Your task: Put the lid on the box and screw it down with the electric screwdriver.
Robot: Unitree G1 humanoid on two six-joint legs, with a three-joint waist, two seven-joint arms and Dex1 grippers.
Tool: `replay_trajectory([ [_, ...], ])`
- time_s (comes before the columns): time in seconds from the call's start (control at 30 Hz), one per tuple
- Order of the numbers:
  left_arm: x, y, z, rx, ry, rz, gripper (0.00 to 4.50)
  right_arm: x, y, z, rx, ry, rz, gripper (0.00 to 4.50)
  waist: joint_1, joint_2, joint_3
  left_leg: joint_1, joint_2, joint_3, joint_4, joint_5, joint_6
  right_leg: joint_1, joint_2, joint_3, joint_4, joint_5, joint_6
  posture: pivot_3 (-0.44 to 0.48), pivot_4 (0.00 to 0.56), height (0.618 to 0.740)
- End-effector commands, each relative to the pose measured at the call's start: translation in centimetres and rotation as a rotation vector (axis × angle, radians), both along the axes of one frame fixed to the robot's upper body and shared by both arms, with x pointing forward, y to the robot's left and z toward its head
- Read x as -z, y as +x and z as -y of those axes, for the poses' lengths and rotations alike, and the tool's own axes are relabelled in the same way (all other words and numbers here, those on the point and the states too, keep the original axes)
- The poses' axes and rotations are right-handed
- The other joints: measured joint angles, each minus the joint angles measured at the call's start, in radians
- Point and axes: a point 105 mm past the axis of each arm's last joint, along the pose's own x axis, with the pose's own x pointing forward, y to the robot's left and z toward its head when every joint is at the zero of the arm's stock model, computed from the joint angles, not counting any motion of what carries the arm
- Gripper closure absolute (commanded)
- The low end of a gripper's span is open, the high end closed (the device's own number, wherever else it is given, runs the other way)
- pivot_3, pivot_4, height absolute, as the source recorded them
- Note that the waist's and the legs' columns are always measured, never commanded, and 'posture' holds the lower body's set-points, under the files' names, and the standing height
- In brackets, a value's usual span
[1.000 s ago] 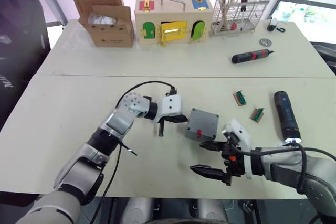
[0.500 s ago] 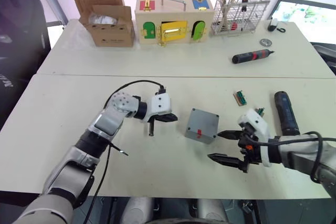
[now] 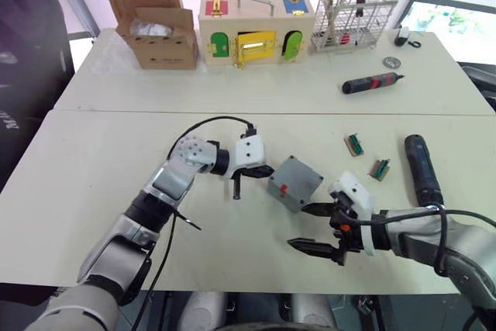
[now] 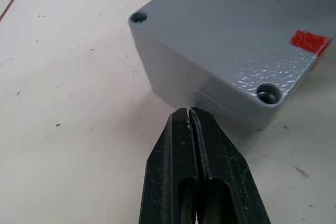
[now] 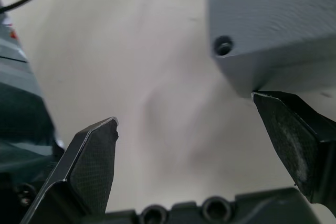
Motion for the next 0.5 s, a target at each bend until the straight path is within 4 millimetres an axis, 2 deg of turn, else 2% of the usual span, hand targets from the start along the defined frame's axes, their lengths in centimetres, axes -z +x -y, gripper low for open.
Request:
replay_trajectory([
  [0.03, -0.8, -0.1, 0.6, 0.033, -0.011, 0.046, 4.5, -1.0, -0.4, -0.6, -0.022, 0.013, 0.042, 0.02, 0.0, 0.0, 0.0, 0.0, 0.0, 0.0, 0.0, 0.0, 0.0, 0.0, 0.0, 0.0, 0.0, 0.0, 0.0, 0.0, 0.15, 0.694],
  [0.17, -0.8, -0.1, -1.0, 0.004, -0.016, -0.01, 4.5, -1.3, 0.3, 3.3, 0.058, -0.151, 0.09, 0.02, -0.001, 0.0, 0.0, 0.0, -0.001, 0.0, 0.0, 0.0, 0.0, 0.0, 0.0, 0.0, 0.0, 0.0, 0.0, 0.0, 0.15, 0.694],
  [0.3, -0.3, -0.7, -2.3, 0.006, 0.027, -0.034, 4.5, -1.8, 1.7, 5.4, 0.101, -0.214, 0.137, 0.02, -0.002, 0.0, 0.0, 0.001, 0.0, 0.0, 0.0, 0.0, 0.0, 0.0, 0.0, 0.0, 0.001, 0.0, 0.0, 0.0, 0.15, 0.694],
  [0.4, 0.3, -1.8, -3.2, 0.027, 0.058, -0.092, 4.5, -2.1, 3.6, 6.0, 0.12, -0.219, 0.197, 0.02, -0.004, 0.0, 0.0, 0.001, 0.0, 0.0, 0.0, 0.0, 0.0, 0.0, 0.0, 0.0, 0.001, 0.0, 0.0, 0.0, 0.15, 0.694],
  [0.5, 0.3, -3.1, -2.9, 0.064, 0.042, -0.156, 4.5, -2.0, 4.8, 5.6, 0.118, -0.197, 0.222, 0.02, 0.0, 0.0, 0.0, 0.001, 0.0, 0.001, 0.0, 0.0, 0.0, 0.0, 0.0, 0.0, 0.001, 0.0, 0.0, 0.0, 0.15, 0.694],
])
